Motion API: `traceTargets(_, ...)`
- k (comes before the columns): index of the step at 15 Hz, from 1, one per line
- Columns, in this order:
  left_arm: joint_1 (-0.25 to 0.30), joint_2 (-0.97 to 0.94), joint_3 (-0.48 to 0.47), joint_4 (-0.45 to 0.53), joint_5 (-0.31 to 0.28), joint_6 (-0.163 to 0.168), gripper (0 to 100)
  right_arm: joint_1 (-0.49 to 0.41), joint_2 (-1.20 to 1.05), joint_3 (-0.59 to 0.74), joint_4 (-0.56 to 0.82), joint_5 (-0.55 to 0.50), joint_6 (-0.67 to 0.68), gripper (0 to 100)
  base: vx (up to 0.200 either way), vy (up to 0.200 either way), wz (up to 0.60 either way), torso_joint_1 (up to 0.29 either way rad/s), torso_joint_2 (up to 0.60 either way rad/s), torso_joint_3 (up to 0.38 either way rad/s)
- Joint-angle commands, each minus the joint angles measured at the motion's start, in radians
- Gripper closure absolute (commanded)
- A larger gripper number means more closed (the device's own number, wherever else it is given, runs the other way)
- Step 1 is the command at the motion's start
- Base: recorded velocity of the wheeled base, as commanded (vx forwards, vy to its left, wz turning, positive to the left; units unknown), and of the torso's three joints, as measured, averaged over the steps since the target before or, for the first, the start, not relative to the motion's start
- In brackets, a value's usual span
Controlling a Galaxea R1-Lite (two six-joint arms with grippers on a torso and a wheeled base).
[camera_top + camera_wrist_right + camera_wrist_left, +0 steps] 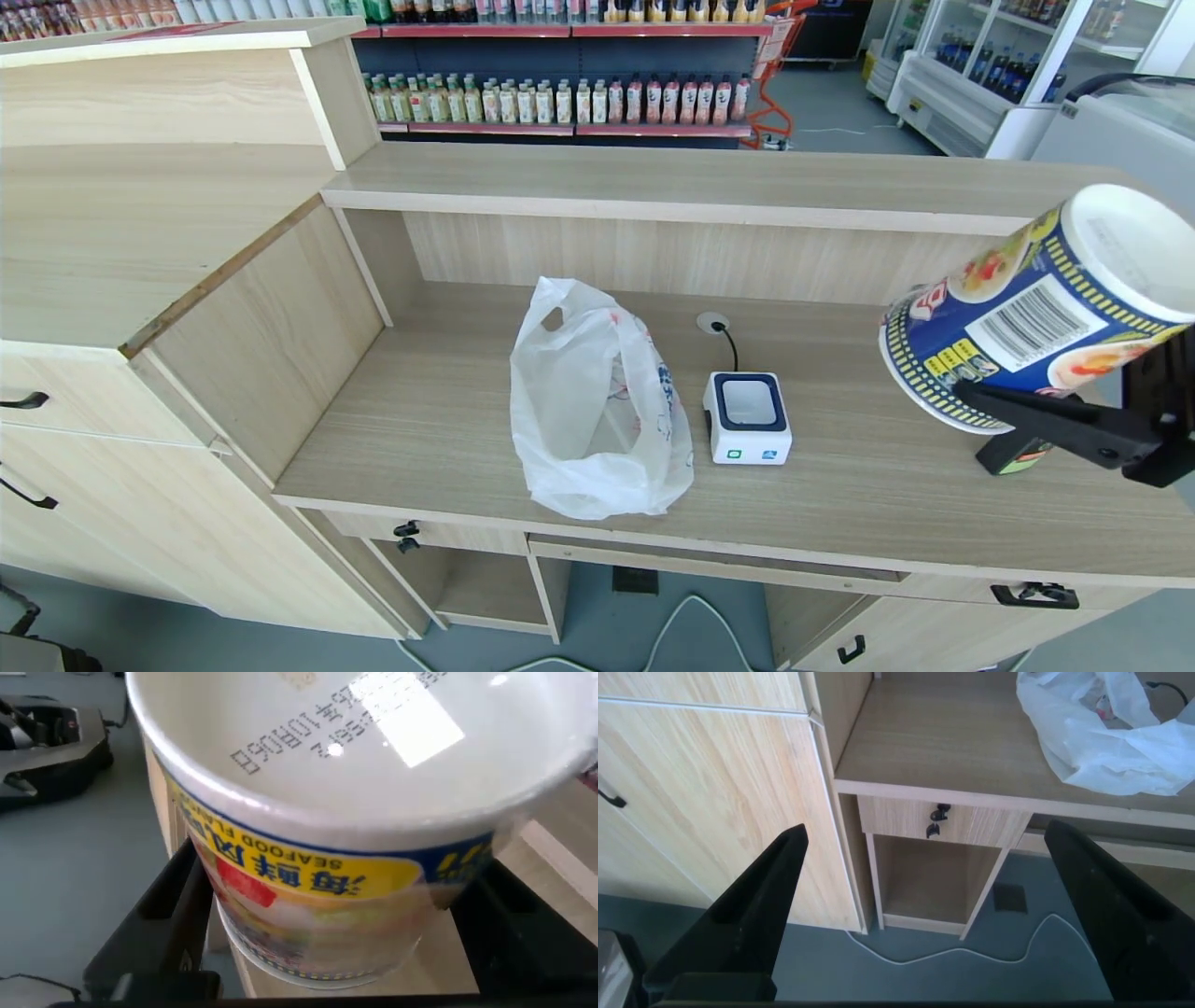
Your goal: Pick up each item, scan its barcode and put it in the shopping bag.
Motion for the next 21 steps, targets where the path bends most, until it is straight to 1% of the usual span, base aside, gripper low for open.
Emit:
traceTargets(1,0.0,0.0,0.0,0.0,0.001,0.0,0,0.0,-0.016,-0.03,0.066,-0.002,0.007,100,0.0,0.0,0.0,0.0,0.0,0.0)
traceTargets(2,-0.001,0.001,0.0,0.0,0.001,0.0,0,0.0,-0.023,-0.039,0.104,-0.003,0.003,100,0.0,0.0,0.0,0.0,0.0,0.0)
traceTargets(3,0.0,0.001,0.0,0.0,0.001,0.0,0,0.001,-0.028,-0.039,0.112,-0.006,-0.016,100,0.0,0.0,0.0,0.0,0.0,0.0)
traceTargets(5,0.0,0.0,0.0,0.0,0.001,0.0,0,-0.003,-0.016,-0.05,0.114,-0.006,-0.1,100,0.0,0.0,0.0,0.0,0.0,0.0)
traceTargets(9,0.0,0.001,0.0,0.0,0.001,0.0,0,0.013,-0.034,-0.047,0.118,0.0,-0.211,100,0.0,0.0,0.0,0.0,0.0,0.0)
traceTargets(10,0.0,0.0,0.0,0.001,0.001,0.0,0,0.015,-0.046,-0.052,0.123,0.0,-0.209,100,0.0,0.0,0.0,0.0,0.0,0.0)
traceTargets(11,0.0,0.0,0.0,0.001,0.001,0.0,0,0.01,-0.068,-0.062,0.151,-0.005,-0.191,100,0.0,0.0,0.0,0.0,0.0,0.0)
traceTargets(12,0.0,0.001,0.0,0.0,0.001,0.0,0,0.004,-0.111,-0.096,0.279,-0.078,-0.139,100,0.0,0.0,0.0,0.0,0.0,0.0)
traceTargets(13,0.0,0.001,0.0,0.0,0.001,0.0,0,0.029,-0.146,-0.113,0.396,-0.216,-0.122,100,0.0,0.0,0.0,0.0,0.0,0.0)
traceTargets(14,0.0,0.0,0.0,0.0,0.001,0.0,0,0.099,-0.164,-0.116,0.456,-0.319,-0.079,100,0.0,0.0,0.0,0.0,0.0,0.0)
traceTargets(15,0.0,0.001,0.0,0.0,0.001,0.0,0,0.171,-0.18,-0.101,0.45,-0.387,-0.005,100,0.0,0.0,0.0,0.0,0.0,0.0)
traceTargets(16,0.0,0.001,0.0,0.0,0.001,0.0,0,0.214,-0.195,-0.09,0.44,-0.44,0.058,100,0.0,0.0,0.0,0.0,0.0,0.0)
traceTargets(17,0.0,0.001,0.0,0.0,0.001,0.0,0,0.225,-0.198,-0.085,0.43,-0.454,0.079,100,0.0,0.0,0.0,0.0,0.0,0.0)
traceTargets(19,0.0,0.001,0.0,0.0,0.001,0.0,0,0.225,-0.175,-0.087,0.304,-0.459,0.164,100,0.0,0.0,0.0,0.0,0.0,0.0)
traceTargets(20,0.0,0.0,0.0,0.0,0.001,0.0,0,0.224,-0.164,-0.076,0.232,-0.46,0.231,100,0.0,0.0,0.0,0.0,0.0,0.0)
traceTargets(21,0.0,0.0,0.0,0.0,0.001,0.0,0,0.222,-0.163,-0.068,0.209,-0.463,0.265,100,0.0,0.0,0.0,0.0,0.0,0.0)
